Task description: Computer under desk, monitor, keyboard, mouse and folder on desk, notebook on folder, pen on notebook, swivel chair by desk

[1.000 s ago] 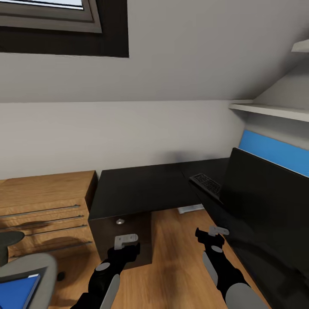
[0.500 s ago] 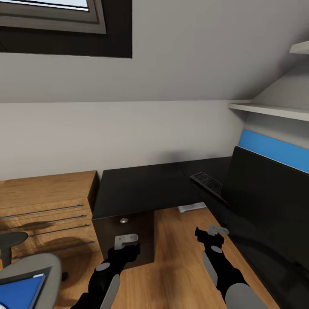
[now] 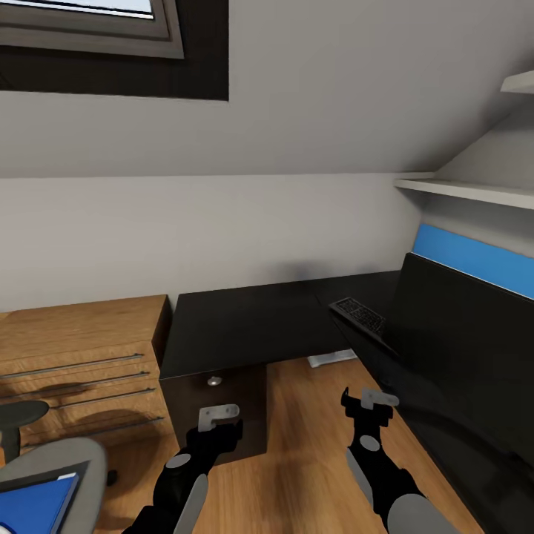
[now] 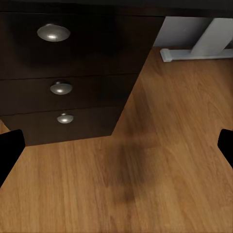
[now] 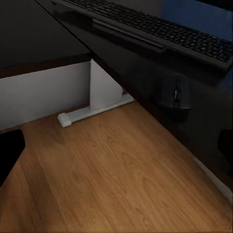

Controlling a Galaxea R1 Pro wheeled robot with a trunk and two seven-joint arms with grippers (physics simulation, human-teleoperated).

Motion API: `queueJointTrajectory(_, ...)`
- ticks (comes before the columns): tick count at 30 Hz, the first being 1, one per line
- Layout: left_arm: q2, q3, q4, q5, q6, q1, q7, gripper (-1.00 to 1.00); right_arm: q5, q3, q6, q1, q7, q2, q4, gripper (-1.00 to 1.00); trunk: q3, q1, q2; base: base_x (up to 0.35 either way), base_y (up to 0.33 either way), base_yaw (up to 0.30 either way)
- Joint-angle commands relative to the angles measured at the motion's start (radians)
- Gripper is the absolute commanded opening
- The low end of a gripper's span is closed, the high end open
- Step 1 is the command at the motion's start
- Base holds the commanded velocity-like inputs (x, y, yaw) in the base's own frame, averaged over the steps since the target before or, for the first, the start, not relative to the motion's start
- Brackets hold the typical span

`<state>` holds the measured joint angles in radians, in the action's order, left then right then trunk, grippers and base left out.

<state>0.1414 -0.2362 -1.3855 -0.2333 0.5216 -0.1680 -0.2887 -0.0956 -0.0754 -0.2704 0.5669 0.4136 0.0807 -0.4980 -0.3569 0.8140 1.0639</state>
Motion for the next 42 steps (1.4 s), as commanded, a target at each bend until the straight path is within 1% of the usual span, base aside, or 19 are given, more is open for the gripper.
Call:
queueJointTrajectory(1, 0.000, -0.002, -0.001, -0.011, 0.003, -0.001, -0.009, 1.00, -0.015, -0.007, -0.003, 0.001, 0.010, 0.003, 0.004, 1.00, -0.001, 0.000, 0.001, 0.000, 0.000, 0.000)
queueJointTrajectory(4, 0.000, -0.002, -0.001, -0.011, 0.003, -0.001, -0.009, 1.00, -0.025, -0.006, 0.000, 0.006, 0.030, 0.007, 0.012, 1.00, -0.001, 0.000, 0.001, 0.000, 0.000, 0.000)
queueJointTrajectory(7, 0.000, -0.002, -0.002, -0.011, 0.003, -0.001, -0.009, 1.00, -0.030, -0.007, 0.018, 0.037, 0.044, 0.011, 0.042, 1.00, -0.001, 0.000, 0.001, 0.000, 0.000, 0.000)
queueJointTrajectory(8, 0.000, -0.002, -0.002, -0.011, 0.003, -0.001, -0.009, 1.00, -0.030, -0.008, 0.024, 0.050, 0.046, 0.012, 0.056, 1.00, -0.001, 0.000, 0.001, 0.000, 0.000, 0.000)
queueJointTrajectory(9, 0.000, -0.002, -0.003, -0.011, 0.003, -0.001, -0.009, 1.00, -0.028, -0.011, 0.052, 0.103, 0.051, 0.013, 0.117, 1.00, -0.001, 0.000, 0.001, 0.000, 0.000, 0.000)
queueJointTrajectory(10, 0.000, -0.002, -0.004, -0.011, 0.004, -0.001, -0.009, 1.00, -0.026, -0.014, 0.059, 0.124, 0.052, 0.012, 0.140, 1.00, -0.001, 0.000, 0.001, 0.000, 0.000, 0.000)
queueJointTrajectory(13, 0.000, -0.002, -0.004, -0.012, 0.005, -0.001, -0.009, 1.00, -0.016, -0.020, 0.060, 0.142, 0.053, 0.012, 0.161, 1.00, -0.001, 0.000, 0.001, 0.000, 0.000, 0.000)
queueJointTrajectory(18, 0.000, -0.002, -0.004, -0.011, 0.006, -0.001, -0.009, 1.00, 0.014, -0.028, 0.026, 0.155, 0.054, 0.013, 0.178, 1.00, -0.001, 0.000, 0.001, 0.000, 0.000, 0.000)
queueJointTrajectory(21, 0.000, -0.002, -0.005, -0.011, 0.006, -0.001, -0.009, 1.00, 0.028, -0.029, -0.008, 0.158, 0.054, 0.014, 0.188, 1.00, -0.001, 0.000, 0.001, 0.000, 0.000, 0.000)
queueJointTrajectory(22, 0.000, -0.002, -0.006, -0.011, 0.006, -0.001, -0.009, 1.00, 0.032, -0.029, -0.031, 0.159, 0.053, 0.016, 0.199, 1.00, -0.001, 0.000, 0.001, 0.000, 0.000, 0.000)
queueJointTrajectory(27, 0.000, -0.001, -0.009, -0.011, 0.007, -0.001, -0.009, 1.00, 0.037, -0.028, -0.076, 0.160, 0.054, 0.018, 0.224, 1.00, -0.001, 0.000, 0.001, 0.000, 0.000, 0.000)
queueJointTrajectory(34, 0.000, -0.001, -0.012, -0.011, 0.009, -0.001, -0.009, 1.00, 0.041, -0.030, -0.094, 0.160, 0.053, 0.015, 0.232, 1.00, -0.001, 0.000, 0.001, 0.000, 0.000, -0.004)
queueJointTrajectory(42, 0.000, -0.001, -0.014, -0.011, 0.009, -0.001, -0.009, 1.00, 0.042, -0.029, -0.096, 0.160, 0.053, 0.012, 0.240, 1.00, 0.000, 0.000, 0.001, 0.000, 0.000, -0.162)
